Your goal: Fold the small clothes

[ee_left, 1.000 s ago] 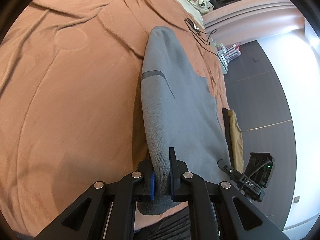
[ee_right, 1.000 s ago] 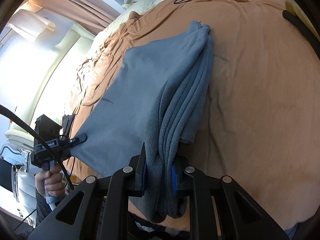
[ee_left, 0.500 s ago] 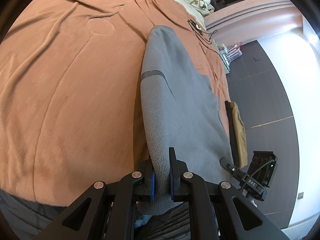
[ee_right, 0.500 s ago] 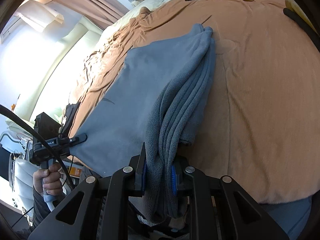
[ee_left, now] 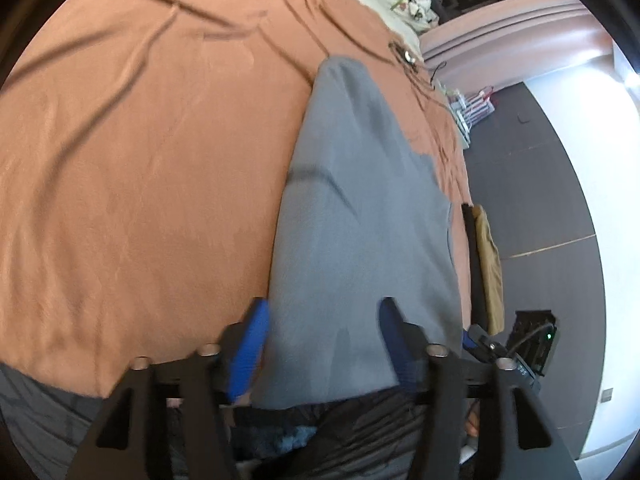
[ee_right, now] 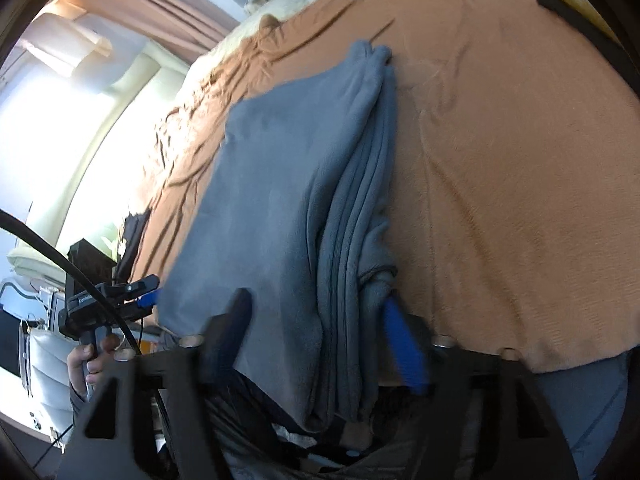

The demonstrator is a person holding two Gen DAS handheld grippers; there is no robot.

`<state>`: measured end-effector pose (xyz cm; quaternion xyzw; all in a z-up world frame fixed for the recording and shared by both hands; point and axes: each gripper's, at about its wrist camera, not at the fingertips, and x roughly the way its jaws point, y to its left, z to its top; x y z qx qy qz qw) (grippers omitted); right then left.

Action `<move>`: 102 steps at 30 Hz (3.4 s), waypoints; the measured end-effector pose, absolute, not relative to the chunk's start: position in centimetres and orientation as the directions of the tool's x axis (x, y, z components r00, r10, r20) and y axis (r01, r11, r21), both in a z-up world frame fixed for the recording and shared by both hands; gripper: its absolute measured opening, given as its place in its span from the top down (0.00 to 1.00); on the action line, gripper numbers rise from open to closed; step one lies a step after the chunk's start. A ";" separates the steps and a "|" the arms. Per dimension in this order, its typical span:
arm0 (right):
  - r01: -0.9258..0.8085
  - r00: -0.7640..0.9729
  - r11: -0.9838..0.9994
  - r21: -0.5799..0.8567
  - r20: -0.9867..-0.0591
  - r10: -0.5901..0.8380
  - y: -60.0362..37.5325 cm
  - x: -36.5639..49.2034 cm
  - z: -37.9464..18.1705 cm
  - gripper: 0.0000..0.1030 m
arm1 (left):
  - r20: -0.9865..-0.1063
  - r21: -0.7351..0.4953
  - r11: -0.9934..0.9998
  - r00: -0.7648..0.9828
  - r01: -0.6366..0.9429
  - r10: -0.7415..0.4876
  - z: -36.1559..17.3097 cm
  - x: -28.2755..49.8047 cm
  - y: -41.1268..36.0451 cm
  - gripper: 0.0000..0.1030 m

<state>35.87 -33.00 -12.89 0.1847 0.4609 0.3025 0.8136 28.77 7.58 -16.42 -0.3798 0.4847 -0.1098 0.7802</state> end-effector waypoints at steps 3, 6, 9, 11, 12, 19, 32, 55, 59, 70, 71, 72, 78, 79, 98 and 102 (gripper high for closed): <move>-0.305 0.417 0.753 0.584 -0.629 0.656 -33.7 36.5 -12.6 0.29 | -0.669 -0.698 0.692 0.511 -0.182 -0.540 -16.0 30.0 7.7 0.37; -0.268 0.428 0.752 0.602 -0.625 0.653 -34.3 37.5 -12.9 0.29 | -0.671 -0.693 0.700 0.509 -0.173 -0.539 -16.0 31.4 7.5 0.37; -0.265 0.440 0.756 0.599 -0.623 0.647 -34.1 38.6 -12.9 0.29 | -0.682 -0.682 0.711 0.503 -0.174 -0.531 -16.3 33.2 7.4 0.37; -0.262 0.443 0.749 0.609 -0.613 0.654 -34.0 39.6 -13.1 0.29 | -0.686 -0.680 0.711 0.499 -0.180 -0.529 -16.8 33.8 7.6 0.37; -0.260 0.443 0.748 0.611 -0.612 0.654 -33.7 40.2 -13.2 0.29 | -0.688 -0.680 0.710 0.496 -0.184 -0.531 -17.0 34.2 7.6 0.37; -0.272 0.433 0.752 0.600 -0.621 0.653 -32.8 43.5 -14.4 0.29 | -0.708 -0.672 0.711 0.464 -0.210 -0.532 -18.8 37.3 8.2 0.37; -0.259 0.355 0.716 0.648 -0.626 0.695 -30.6 51.0 -16.2 0.51 | -0.721 -0.666 0.718 0.426 -0.206 -0.547 -20.5 43.4 9.0 0.44; -0.244 0.325 0.709 0.662 -0.633 0.703 -29.6 56.0 -17.2 0.87 | -0.734 -0.648 0.732 0.429 -0.210 -0.527 -20.3 52.1 8.8 0.89; -0.278 0.365 0.745 0.606 -0.651 0.665 -28.6 54.6 -14.8 0.89 | -0.719 -0.645 0.741 0.474 -0.185 -0.508 -17.9 50.4 8.8 0.93; -0.405 0.459 0.745 0.530 -0.587 0.667 -27.5 48.8 -9.3 0.89 | -0.666 -0.651 0.750 0.565 -0.119 -0.488 -11.2 45.4 8.4 0.94; -0.413 0.463 0.746 0.523 -0.585 0.666 -27.8 48.3 -9.4 0.89 | -0.655 -0.655 0.747 0.575 -0.110 -0.490 -10.6 44.8 8.4 0.94; -0.421 0.471 0.749 0.511 -0.583 0.662 -27.8 47.5 -8.8 0.89 | -0.644 -0.661 0.744 0.585 -0.100 -0.494 -10.0 44.2 8.5 0.94; -0.457 0.510 0.756 0.469 -0.558 0.654 -28.8 43.3 -6.4 0.89 | -0.593 -0.672 0.739 0.631 -0.046 -0.500 -6.7 40.5 8.3 0.94; -0.462 0.516 0.756 0.463 -0.553 0.654 -29.3 42.5 -6.1 0.89 | -0.586 -0.674 0.738 0.637 -0.039 -0.501 -6.2 40.1 8.2 0.94; -0.489 0.634 0.788 0.374 -0.468 0.616 -32.2 28.4 1.0 0.90 | -0.452 -0.673 0.727 0.705 0.134 -0.547 4.0 29.5 5.4 0.94; -0.502 0.666 0.786 0.362 -0.417 0.618 -34.5 25.8 2.7 0.90 | -0.438 -0.668 0.726 0.705 0.160 -0.558 5.9 28.8 3.8 0.94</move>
